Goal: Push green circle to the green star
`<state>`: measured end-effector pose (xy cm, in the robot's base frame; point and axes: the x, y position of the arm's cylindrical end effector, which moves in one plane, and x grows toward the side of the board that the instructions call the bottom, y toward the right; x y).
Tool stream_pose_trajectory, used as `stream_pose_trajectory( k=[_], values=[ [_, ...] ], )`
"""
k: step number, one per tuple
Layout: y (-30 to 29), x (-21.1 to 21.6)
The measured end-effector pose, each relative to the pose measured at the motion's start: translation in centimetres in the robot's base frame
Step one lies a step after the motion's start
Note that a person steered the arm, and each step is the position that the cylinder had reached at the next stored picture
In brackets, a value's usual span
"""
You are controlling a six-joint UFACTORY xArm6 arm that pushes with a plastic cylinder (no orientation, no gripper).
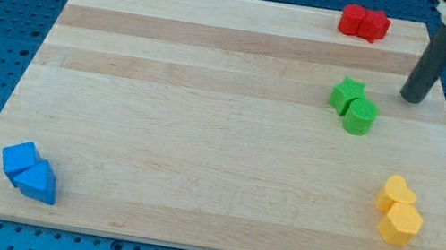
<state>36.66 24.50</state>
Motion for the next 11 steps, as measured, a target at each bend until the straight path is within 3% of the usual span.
stream_pose_trajectory(
  k=[2, 4, 5, 6, 8, 10, 11],
  values=[
    [-12.2, 0.5],
    [-1.0, -1.4],
    [-0.9, 2.5],
    [-5.8, 4.6],
    [-6.8, 8.8],
    [-14.5, 9.8],
    [-14.8, 10.3]
  ],
)
